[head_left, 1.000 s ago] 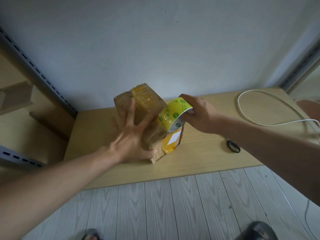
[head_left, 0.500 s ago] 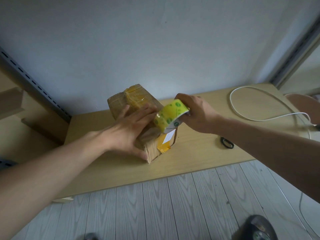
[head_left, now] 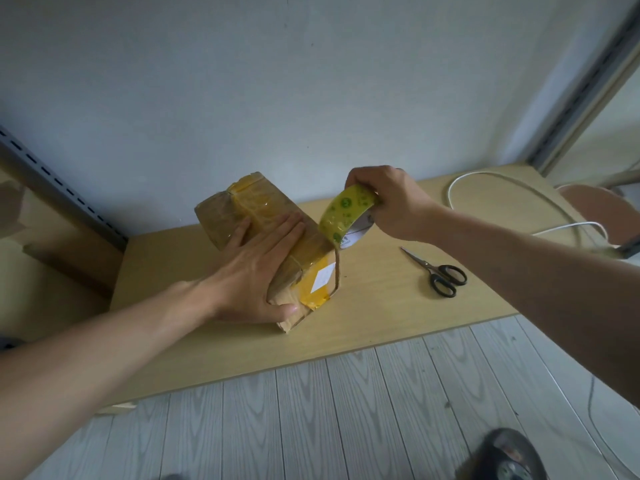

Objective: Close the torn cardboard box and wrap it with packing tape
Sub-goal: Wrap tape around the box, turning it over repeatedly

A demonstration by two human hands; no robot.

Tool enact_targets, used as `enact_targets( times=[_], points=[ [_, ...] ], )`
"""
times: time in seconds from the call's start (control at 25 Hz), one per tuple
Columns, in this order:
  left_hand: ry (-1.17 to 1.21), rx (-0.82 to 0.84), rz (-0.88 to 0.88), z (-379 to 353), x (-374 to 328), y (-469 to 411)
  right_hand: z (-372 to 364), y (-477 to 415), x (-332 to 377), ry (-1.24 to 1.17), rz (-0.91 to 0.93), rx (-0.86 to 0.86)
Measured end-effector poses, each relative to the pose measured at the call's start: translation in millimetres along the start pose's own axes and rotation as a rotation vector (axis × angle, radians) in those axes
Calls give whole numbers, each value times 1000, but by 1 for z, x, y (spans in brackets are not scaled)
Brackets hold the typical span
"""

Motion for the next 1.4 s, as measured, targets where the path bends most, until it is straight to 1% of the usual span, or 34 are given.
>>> enact_targets(
  times=[0.16, 0.24, 0.32, 0.4, 0.48, 0.6, 0.72, 0.8, 0.88, 0.96, 1.0, 1.08, 1.16, 1.28, 1.4],
  points=[
    [28, -67, -23, 3, -1, 4, -11, -6, 3, 117, 165, 56],
    [27, -63, -34, 4, -3, 6, -8, -10, -9, 215, 181, 72],
    [20, -36, -30, 3, -4, 6, -7, -8, -28, 274, 120, 93],
    [4, 26, -23, 1, -3, 6, -16, -1, -41, 284, 50, 127],
    [-50, 141, -46, -2, -2, 7, -26, 2, -48, 272, -17, 143],
    [-113, 326, -82, 2, -1, -1, -29, 11, -70, 231, -167, 169],
    [-245, 461, -173, 14, -3, -32, -32, 15, -86, 194, -287, 165],
    [-342, 525, -256, 15, -7, -52, -37, 15, -88, 185, -323, 174],
    [-386, 573, -318, 9, -8, -60, -37, 12, -89, 168, -344, 162],
    [-369, 544, -343, 6, -8, -60, -32, 10, -94, 101, -388, 129],
    [-329, 519, -319, 7, -7, -57, -31, 10, -97, 43, -415, 108],
    [-213, 481, -205, 7, -3, -45, -35, 12, -101, -79, -465, 85],
    [-133, 424, -96, 6, -2, -27, -48, 18, -99, -143, -496, 105],
    [-84, 303, 10, 7, -7, -5, -65, 30, -98, -226, -559, 136],
    [-48, 208, 72, 11, -9, 6, -71, 35, -98, -380, -653, 87]
  ],
)
Point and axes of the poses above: each hand's wrist, its own y-axis away from the middle knuckle, its own z-axis out of the back of the hand, x = y × z, the point moved 10 cm from there along -y, towards the middle knuckle, and after that the axes turned 7 degrees about -x, right-handed, at the moved point
